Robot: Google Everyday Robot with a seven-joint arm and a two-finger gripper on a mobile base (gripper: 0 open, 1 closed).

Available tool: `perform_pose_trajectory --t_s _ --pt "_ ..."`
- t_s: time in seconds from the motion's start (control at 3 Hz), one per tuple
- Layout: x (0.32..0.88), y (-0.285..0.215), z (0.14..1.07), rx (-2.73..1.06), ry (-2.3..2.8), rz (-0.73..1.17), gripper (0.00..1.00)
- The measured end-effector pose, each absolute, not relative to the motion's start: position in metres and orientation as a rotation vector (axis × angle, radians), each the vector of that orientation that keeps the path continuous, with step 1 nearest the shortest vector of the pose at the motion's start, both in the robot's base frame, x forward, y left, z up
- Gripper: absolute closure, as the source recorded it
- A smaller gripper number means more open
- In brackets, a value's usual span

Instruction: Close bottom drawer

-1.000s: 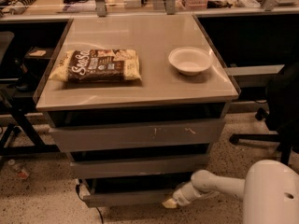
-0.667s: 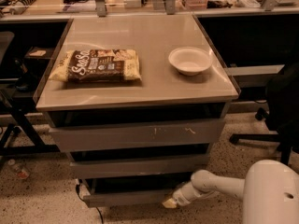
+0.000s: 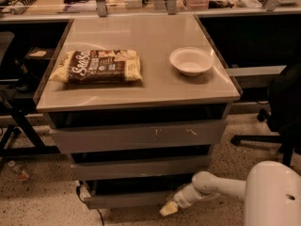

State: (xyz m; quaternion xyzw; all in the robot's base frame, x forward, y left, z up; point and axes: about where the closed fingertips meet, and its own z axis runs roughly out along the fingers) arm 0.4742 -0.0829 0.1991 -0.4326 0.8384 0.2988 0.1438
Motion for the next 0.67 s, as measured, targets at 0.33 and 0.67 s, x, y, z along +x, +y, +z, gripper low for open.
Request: perform_pose_trajectory --t_s 0.33,0.67 --pt "0.474 -0.0828 0.199 -1.247 2.417 0.862 0.0" --pt "0.474 -0.0828 0.199 -1.247 2.417 0.862 0.0"
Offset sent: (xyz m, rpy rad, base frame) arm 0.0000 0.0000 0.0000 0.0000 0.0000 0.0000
